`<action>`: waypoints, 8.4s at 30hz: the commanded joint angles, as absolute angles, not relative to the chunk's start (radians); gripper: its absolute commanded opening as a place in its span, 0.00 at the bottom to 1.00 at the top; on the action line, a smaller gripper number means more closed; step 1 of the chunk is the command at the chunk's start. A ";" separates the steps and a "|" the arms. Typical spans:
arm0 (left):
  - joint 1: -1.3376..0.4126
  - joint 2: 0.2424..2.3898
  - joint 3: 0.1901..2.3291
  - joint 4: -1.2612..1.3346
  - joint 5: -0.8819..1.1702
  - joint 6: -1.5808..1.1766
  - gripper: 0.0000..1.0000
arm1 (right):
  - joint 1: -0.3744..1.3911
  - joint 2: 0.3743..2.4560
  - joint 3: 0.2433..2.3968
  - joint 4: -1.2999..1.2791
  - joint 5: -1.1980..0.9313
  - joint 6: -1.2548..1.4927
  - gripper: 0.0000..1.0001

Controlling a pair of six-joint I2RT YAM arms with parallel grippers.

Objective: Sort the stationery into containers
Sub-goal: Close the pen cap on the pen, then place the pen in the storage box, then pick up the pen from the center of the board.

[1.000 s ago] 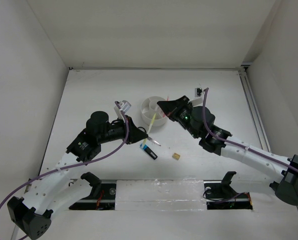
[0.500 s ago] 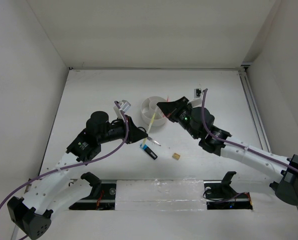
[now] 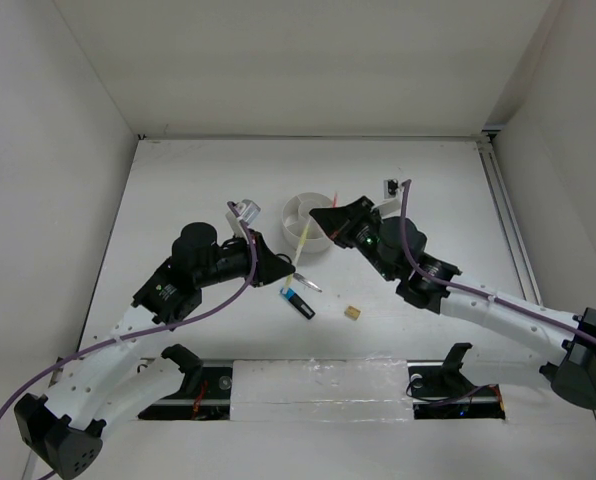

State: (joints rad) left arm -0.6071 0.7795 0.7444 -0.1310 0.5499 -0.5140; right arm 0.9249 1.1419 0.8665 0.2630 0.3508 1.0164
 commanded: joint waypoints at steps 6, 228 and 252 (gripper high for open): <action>-0.607 0.742 0.746 -0.086 0.529 -0.523 0.00 | 0.960 1.166 0.850 0.341 0.350 1.006 0.00; -0.769 1.622 0.890 0.833 0.052 -0.186 0.45 | 0.894 0.485 0.657 -0.218 0.413 0.749 0.82; -0.752 1.330 1.269 -0.289 -0.513 -0.735 1.00 | 0.537 1.188 0.923 -0.356 0.155 0.391 1.00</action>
State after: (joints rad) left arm -0.7738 1.3899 1.2289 0.0326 -0.3672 -0.5568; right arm 0.5575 1.0943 0.8406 -0.2897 0.2298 0.5041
